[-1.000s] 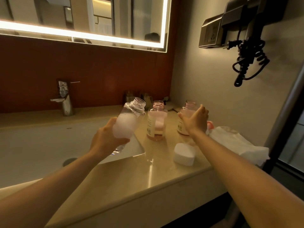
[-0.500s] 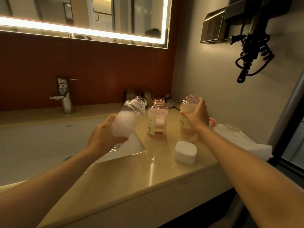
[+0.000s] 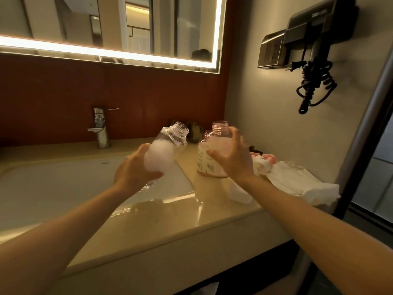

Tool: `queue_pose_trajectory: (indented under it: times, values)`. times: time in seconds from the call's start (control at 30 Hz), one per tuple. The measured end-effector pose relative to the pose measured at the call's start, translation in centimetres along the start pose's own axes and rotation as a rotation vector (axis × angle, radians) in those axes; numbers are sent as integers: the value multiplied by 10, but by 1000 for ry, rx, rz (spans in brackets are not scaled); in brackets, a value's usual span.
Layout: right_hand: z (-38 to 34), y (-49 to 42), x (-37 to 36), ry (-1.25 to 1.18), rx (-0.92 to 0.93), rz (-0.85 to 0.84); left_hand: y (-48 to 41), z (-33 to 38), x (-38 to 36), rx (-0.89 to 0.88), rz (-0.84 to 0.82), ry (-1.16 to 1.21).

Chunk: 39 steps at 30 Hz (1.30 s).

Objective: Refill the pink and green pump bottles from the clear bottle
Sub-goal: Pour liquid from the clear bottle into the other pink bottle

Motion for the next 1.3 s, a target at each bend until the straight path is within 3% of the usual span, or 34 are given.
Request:
queue_pose_trajectory:
  times: [0.3,0.67,1.3]
  values:
    - [-16,36,-39,-34,-9,-106,17,-7,25,-67,35,-137]
    - [-9,45,-54,-72,-9,-32,11,4,25,-209,109,-361]
    - [-6,43,-59,-15,20,22,-18,19,23,-336,238,-543]
Point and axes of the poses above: each hand's wrist, its own y-axis away from the middle knuckle, its own x-axis out of the back of the hand, z = x × y, the point moved 3 cm from there along -y, towards the middle knuckle, and after that the axes turned 10 degrees about -z, right-handed, at the moved point
